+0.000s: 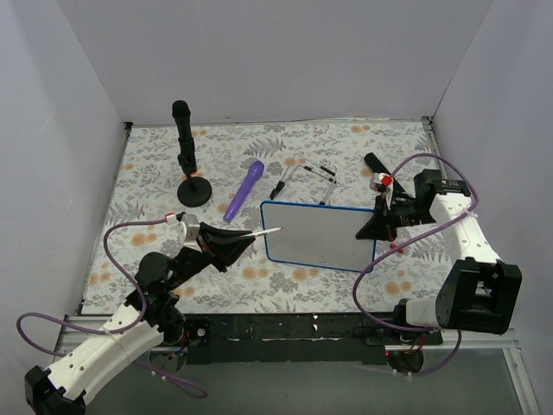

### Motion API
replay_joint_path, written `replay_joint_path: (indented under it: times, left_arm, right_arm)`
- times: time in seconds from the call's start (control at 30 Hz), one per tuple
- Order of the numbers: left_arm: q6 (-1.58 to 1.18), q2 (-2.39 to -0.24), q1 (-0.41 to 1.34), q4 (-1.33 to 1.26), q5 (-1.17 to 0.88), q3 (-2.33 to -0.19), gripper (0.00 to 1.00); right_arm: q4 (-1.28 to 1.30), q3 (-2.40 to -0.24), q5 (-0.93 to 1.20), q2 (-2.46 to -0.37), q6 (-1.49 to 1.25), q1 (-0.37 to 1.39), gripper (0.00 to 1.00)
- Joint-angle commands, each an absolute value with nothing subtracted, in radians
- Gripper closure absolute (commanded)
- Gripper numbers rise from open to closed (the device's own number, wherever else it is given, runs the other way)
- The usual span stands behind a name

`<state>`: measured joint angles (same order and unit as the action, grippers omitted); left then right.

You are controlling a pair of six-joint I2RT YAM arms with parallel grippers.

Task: Write a sentence on the whiteboard
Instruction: Place the whiteboard at the center of the board.

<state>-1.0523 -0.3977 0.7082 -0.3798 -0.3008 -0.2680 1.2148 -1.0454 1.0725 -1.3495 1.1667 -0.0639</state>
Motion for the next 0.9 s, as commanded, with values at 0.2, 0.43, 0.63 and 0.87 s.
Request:
replay_joint_path:
  times: [0.2, 0.43, 0.63, 0.87]
  left_arm:
    - [-1.071, -0.367, 0.703, -0.394, -0.249, -0.245, 1.00]
    - [-1.118, -0.325, 0.703, -0.296, -0.227, -0.256, 1.00]
    - [-1.068, -0.388, 0.703, -0.267, -0.258, -0.279, 1.00]
    - [-1.029, -0.480, 0.704, -0.287, -0.270, -0.304, 1.00]
  right_arm:
    - [1.114, -0.956, 1.158, -1.276, 1.164, -0.072, 0.99]
    - [1.078, -0.896, 1.173, -1.264, 1.204, -0.077, 0.99]
    - [1.103, -0.891, 1.190, -1.313, 1.269, -0.084, 0.99]
    - [1.112, -0.884, 1.201, -1.327, 1.299, -0.095, 0.99]
